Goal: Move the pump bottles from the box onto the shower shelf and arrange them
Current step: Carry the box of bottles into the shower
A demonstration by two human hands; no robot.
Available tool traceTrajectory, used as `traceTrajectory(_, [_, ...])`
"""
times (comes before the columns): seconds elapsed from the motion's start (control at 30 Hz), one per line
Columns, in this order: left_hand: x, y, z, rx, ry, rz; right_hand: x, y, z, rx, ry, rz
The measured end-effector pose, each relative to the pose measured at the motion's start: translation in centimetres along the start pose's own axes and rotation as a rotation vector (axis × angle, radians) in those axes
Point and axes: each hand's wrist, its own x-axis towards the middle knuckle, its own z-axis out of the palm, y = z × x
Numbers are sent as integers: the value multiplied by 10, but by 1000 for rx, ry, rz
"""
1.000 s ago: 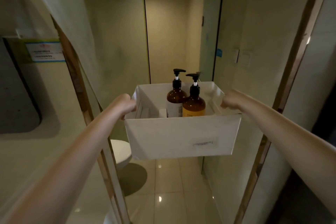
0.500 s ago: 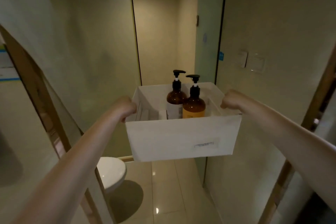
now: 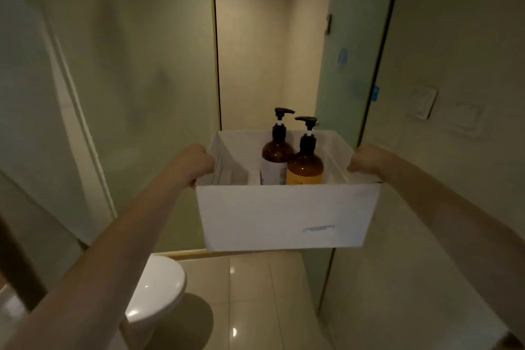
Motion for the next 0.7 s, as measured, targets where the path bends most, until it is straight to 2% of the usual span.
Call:
traceTrajectory(0.23, [92,17,20,-11,17,0,98,-14,1,-33,21,-1])
traceTrajectory(0.7, [271,42,49,-87,7,-29,276,-47,-1,86,15,-49])
